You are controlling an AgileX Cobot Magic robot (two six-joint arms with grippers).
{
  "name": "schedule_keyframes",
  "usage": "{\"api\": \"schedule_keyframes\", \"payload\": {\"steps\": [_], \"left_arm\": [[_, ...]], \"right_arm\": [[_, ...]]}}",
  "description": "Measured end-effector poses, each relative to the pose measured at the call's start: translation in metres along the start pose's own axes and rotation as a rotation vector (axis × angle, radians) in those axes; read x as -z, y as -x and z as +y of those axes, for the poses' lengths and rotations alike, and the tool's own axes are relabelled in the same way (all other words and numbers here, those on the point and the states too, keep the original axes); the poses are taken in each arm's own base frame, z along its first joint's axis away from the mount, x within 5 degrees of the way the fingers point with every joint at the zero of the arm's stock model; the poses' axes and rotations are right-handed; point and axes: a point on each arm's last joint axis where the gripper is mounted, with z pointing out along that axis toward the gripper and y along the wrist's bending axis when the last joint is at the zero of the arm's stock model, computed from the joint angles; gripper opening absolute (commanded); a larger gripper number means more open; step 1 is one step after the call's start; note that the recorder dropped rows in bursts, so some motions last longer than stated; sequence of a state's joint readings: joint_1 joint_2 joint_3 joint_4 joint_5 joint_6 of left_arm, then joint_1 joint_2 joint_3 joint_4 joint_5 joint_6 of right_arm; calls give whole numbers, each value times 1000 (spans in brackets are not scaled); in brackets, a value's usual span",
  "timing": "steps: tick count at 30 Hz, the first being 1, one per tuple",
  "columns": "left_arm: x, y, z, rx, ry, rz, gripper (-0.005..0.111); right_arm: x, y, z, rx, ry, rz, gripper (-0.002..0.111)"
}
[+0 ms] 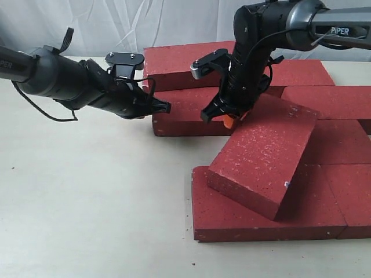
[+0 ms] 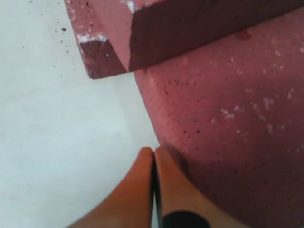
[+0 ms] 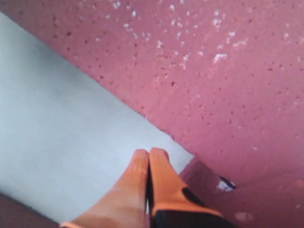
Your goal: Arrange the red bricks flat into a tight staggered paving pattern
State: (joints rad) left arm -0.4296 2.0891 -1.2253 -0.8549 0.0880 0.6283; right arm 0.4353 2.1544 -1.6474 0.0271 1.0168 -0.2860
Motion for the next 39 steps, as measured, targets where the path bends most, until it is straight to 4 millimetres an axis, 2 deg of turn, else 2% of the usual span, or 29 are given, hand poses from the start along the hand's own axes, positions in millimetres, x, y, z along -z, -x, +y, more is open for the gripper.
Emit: {"api": "schedule_keyframes", "payload": {"steps": [3,9,14,21,29,33,36,39], "left_arm": [[1,-4,7,-30,-27,65,0],[1,-16,18,-34,-21,122,0],[8,-19,17,-42,-19,125,0],[16,-11,15,-45,-22,94,0],[16,-12,18,-41,-20,102,0],[17,-10,27,-5,-9,98,0],[18,-9,33,7,-1,95,0],[19,-3,31,6,-12,87,0]], "right_arm": [[-10,-1,-6,22,-55,25,-1],[-11,1,-7,-32,-65,5,-1],[2,1,-6,-40,-69,-15,-1],[42,-1,-3,-30,-72,-82,-1],[39,-2,-3,-7,-64,-56,-1],[49,-8,-19,-36,-88,-72,-1],[70,-18,-42,-112,-94,-126,-1],[95,-36,-67,-193,-120,-193,-1]]}}
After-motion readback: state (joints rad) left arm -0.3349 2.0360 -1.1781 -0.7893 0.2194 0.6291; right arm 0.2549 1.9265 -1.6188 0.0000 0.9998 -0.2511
